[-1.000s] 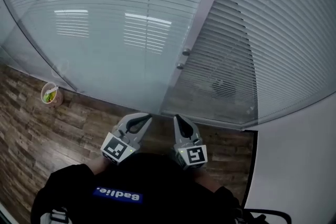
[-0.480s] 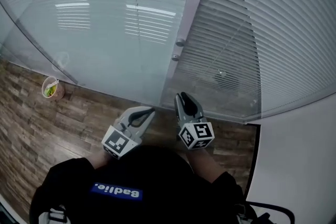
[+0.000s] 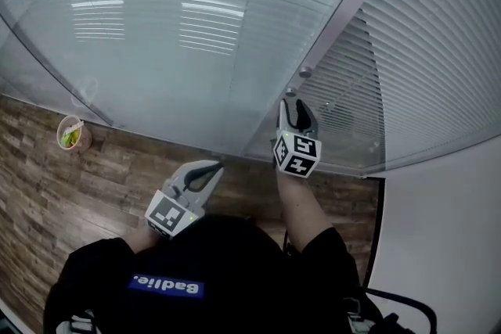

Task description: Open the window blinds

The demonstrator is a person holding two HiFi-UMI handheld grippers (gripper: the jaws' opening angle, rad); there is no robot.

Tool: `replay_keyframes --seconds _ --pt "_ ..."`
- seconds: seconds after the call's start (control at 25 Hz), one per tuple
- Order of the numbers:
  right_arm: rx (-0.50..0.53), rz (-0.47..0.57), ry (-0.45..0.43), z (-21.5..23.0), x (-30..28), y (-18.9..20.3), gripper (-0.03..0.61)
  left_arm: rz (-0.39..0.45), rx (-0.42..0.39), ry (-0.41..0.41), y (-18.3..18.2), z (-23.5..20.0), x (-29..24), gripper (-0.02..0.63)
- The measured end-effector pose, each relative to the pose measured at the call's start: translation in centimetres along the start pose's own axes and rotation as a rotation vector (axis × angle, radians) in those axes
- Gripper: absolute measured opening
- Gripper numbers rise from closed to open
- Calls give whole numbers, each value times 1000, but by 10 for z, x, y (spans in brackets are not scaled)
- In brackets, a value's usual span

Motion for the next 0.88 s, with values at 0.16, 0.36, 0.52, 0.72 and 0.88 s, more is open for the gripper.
replay_keyframes --seconds 0.16,0.36,0.52,0.72,0.88 --pt "28 -59 117 5 -18 2 163 -29 14 9 7 -30 13 -2" --pt "49 -86 202 5 -28 -1 158 -26 31 19 6 -50 20 -2" --pt "61 -91 224 4 -32 -1 129 -19 33 38 4 -54 18 -2" --pt "175 -137 237 0 -35 -1 126 -22 26 58 5 -55 15 -2" --pt "345 -208 249 -5 -36 0 126 -20 11 68 2 -54 12 -2"
Point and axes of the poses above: the fingertips, and each gripper's own axes: x backward along the fingers, z to its right, y out of its underside, the point moved 9 cm from there along x, backward along the fingers, and after that the axes turned 12 degrees about -y, right-handed, at the moved point
